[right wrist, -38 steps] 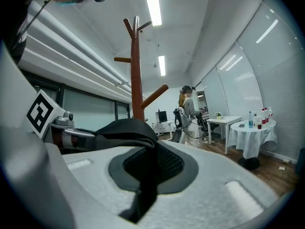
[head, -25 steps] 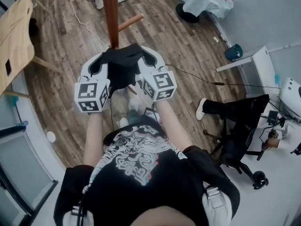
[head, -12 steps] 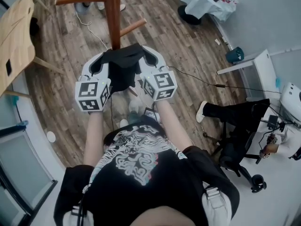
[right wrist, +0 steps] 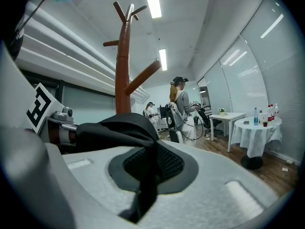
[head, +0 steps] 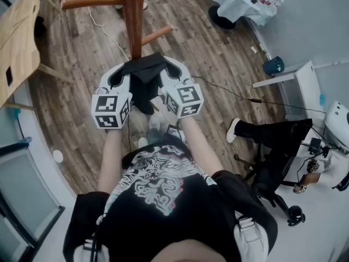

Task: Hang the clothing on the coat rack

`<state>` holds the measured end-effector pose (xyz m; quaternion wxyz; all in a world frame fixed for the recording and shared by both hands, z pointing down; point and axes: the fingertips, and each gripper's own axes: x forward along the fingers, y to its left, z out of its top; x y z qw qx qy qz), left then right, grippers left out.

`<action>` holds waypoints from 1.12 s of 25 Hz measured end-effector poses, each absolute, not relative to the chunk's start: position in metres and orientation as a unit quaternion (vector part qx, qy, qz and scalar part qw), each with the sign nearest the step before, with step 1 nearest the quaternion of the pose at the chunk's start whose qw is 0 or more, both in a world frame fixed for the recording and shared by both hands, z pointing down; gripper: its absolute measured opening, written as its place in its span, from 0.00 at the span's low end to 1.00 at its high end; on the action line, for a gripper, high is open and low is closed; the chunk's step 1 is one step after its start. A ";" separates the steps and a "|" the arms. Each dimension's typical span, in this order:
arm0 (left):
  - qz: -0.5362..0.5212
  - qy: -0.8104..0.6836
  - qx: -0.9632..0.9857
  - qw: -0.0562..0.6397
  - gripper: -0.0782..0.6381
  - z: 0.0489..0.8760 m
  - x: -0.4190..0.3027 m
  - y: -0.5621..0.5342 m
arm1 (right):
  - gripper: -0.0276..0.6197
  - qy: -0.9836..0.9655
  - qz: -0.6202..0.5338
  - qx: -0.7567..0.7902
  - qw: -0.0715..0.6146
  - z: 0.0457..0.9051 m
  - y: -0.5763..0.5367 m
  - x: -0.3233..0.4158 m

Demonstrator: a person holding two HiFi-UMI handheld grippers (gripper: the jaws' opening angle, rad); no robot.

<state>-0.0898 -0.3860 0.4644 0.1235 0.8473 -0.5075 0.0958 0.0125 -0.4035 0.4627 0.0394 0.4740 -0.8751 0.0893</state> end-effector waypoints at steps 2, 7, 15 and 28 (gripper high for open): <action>0.097 -0.505 0.848 0.130 0.11 0.470 -0.088 -0.385 | 0.07 -0.877 0.096 0.469 0.041 0.469 -0.402 0.009; 0.098 -0.499 0.851 0.134 0.11 0.480 -0.083 -0.383 | 0.07 -0.883 0.109 0.453 0.052 0.488 -0.397 0.001; 0.097 -0.494 0.854 0.130 0.11 0.487 -0.080 -0.376 | 0.07 -0.894 0.112 0.430 0.053 0.499 -0.389 -0.004; 0.112 -0.465 0.867 0.138 0.11 0.495 -0.086 -0.360 | 0.09 -0.899 0.112 0.419 0.055 0.506 -0.370 -0.003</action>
